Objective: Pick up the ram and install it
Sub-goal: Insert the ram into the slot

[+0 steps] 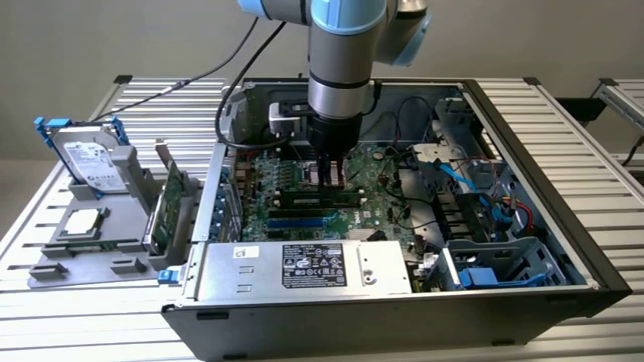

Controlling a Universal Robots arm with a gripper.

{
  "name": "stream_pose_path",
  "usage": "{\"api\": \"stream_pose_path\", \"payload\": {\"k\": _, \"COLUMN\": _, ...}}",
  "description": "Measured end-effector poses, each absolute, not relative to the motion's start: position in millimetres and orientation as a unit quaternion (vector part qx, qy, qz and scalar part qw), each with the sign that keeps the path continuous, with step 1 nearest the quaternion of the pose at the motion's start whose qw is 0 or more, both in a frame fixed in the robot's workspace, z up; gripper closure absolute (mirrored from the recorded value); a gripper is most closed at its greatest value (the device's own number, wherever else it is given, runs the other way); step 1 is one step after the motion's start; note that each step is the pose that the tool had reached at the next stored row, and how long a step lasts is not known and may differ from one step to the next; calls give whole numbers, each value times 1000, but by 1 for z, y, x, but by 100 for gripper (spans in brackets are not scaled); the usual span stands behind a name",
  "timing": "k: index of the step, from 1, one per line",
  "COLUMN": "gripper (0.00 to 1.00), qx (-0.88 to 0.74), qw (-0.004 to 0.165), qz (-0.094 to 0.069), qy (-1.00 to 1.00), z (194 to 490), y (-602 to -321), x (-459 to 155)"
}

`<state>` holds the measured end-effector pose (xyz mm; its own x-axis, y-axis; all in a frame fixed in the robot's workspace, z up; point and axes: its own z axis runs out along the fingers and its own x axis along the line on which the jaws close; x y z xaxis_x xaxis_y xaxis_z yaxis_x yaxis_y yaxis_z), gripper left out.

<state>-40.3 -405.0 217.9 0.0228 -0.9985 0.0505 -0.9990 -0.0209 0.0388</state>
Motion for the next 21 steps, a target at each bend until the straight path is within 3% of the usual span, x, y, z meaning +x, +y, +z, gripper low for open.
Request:
{"api": "stream_pose_path", "payload": {"k": 2, "gripper": 55, "qx": 714, "qw": 32, "qz": 4, "qy": -699, "z": 219, "y": -405, "x": -40}}
{"api": "stream_pose_path", "payload": {"k": 14, "gripper": 55, "qx": 714, "qw": 32, "qz": 5, "qy": -699, "z": 240, "y": -405, "x": -41}}
{"api": "stream_pose_path", "payload": {"k": 15, "gripper": 56, "qx": 714, "qw": 31, "qz": 4, "qy": -699, "z": 240, "y": -405, "x": -41}}
{"api": "stream_pose_path", "payload": {"k": 17, "gripper": 69, "qx": 714, "qw": 31, "qz": 4, "qy": -699, "z": 240, "y": -405, "x": -41}}
{"api": "stream_pose_path", "payload": {"k": 18, "gripper": 69, "qx": 714, "qw": 31, "qz": 4, "qy": -699, "z": 240, "y": -405, "x": -41}}
{"api": "stream_pose_path", "payload": {"k": 20, "gripper": 81, "qx": 714, "qw": 31, "qz": 4, "qy": -699, "z": 240, "y": -405, "x": -41}}
{"api": "stream_pose_path", "payload": {"k": 21, "gripper": 81, "qx": 714, "qw": 31, "qz": 4, "qy": -699, "z": 240, "y": -405, "x": -41}}
